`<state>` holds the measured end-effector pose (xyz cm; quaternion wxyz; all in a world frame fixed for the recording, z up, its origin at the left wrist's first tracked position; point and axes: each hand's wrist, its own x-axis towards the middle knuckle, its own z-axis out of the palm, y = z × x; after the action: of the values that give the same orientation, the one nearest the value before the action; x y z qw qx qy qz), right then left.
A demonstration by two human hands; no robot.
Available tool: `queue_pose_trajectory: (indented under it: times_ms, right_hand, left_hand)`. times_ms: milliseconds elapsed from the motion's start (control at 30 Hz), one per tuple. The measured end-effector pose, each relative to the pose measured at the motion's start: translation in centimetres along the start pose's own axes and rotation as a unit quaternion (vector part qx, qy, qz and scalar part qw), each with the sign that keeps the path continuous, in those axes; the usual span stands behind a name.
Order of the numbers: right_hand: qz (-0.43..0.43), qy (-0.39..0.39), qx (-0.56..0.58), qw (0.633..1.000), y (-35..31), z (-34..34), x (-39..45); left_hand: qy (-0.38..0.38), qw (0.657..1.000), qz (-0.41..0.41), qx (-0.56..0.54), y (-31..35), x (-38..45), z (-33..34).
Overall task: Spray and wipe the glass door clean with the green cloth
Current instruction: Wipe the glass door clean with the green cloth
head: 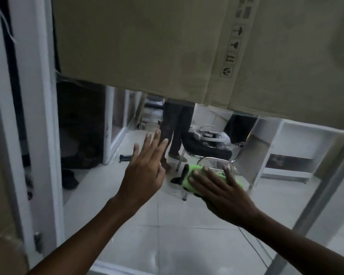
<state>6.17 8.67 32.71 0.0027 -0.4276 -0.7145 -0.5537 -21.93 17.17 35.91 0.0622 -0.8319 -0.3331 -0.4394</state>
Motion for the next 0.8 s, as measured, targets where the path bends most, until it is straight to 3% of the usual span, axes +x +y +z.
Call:
queue_pose_trajectory:
  times_ms: [233, 300, 400, 467, 533, 600, 700, 800]
  right_hand:
    - [0.181, 0.053, 0.009, 0.982, 0.0, -1.0, 0.5]
    - [0.166, 0.049, 0.018, 0.985, -1.7, 0.2, 0.8]
    - [-0.025, -0.007, -0.018, 1.0, -4.0, 2.4, -1.7]
    - [-0.163, -0.032, -0.12, 0.979, -7.1, 4.5, -3.4]
    - [-0.221, -0.06, -0.217, 0.949, -10.2, 5.7, -2.6]
    - [-0.275, -0.032, -0.157, 0.948, -12.1, 6.2, 0.8]
    - [-0.206, 0.043, -0.014, 0.977, -13.3, 4.0, 10.6]
    - [-0.026, 0.105, 0.051, 0.993, -12.2, 1.2, 20.7]
  left_hand:
    - [0.005, 0.999, -0.026, -0.025, -0.3, -1.7, 0.8]
    - [0.003, 0.998, -0.048, -0.037, -0.7, -3.1, 1.2]
    - [-0.007, 0.997, -0.058, -0.058, -0.6, -5.4, 2.1]
    - [-0.006, 0.993, -0.092, -0.075, -1.6, -7.9, 2.5]
    - [-0.001, 0.987, -0.143, -0.078, -3.4, -10.9, 2.7]
    - [0.002, 0.977, -0.196, -0.078, -5.1, -13.3, 2.7]
    - [0.023, 0.956, -0.274, -0.098, -7.8, -15.1, 1.7]
    - [0.089, 0.931, -0.336, -0.113, -10.1, -15.5, -0.3]
